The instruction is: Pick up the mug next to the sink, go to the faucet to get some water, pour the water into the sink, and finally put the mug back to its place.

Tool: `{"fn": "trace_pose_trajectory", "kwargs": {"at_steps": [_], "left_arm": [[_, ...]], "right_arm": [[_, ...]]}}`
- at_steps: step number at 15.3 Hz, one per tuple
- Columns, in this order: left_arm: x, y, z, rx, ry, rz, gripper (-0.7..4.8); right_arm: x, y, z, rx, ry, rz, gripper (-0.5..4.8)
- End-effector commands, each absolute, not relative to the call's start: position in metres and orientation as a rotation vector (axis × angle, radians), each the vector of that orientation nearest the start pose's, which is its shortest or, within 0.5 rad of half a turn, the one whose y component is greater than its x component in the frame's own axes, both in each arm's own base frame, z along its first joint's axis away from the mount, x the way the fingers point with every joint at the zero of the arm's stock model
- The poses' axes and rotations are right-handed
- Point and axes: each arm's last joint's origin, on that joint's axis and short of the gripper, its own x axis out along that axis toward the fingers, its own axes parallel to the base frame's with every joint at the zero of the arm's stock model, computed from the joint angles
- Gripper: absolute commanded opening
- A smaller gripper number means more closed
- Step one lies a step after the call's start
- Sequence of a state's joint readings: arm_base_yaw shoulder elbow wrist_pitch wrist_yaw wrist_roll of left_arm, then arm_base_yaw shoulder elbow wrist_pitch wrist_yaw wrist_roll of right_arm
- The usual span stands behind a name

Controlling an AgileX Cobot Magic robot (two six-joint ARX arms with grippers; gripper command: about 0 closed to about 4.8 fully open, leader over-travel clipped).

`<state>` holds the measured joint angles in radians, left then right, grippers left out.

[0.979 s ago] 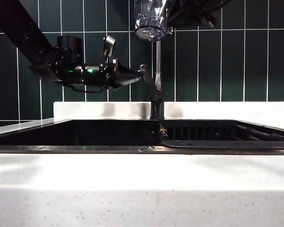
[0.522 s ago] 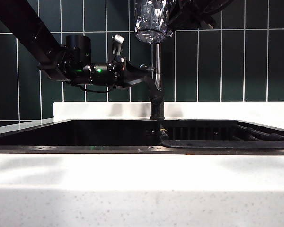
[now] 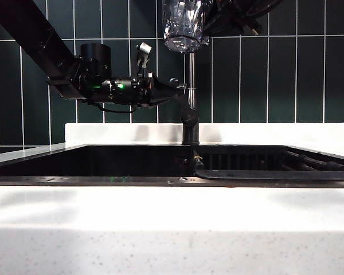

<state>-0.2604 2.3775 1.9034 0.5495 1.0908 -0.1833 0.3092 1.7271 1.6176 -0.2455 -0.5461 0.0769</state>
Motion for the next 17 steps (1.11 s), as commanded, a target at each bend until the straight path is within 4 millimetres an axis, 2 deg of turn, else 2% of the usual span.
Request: {"fn": "trace_pose_trajectory", "kwargs": {"at_steps": [1,14,17], "left_arm": [[0.509,-0.164,0.239,-0.112,0.036,-1.419,-0.05],[0.498,-0.182,0.244,-0.102,0.044,-1.521,-0.05],[0.483,-0.181,0.249,-0.049,0.001,-1.493,-0.05]], "right_arm": [[0.373,0.136,0.371,0.110,0.365,0.846,-0.02],[0.375,0.136,0.372,0.115,0.345,0.841,-0.02],[0.379,0.138,0.366,0.133,0.366,0.839,-0.02]]}}
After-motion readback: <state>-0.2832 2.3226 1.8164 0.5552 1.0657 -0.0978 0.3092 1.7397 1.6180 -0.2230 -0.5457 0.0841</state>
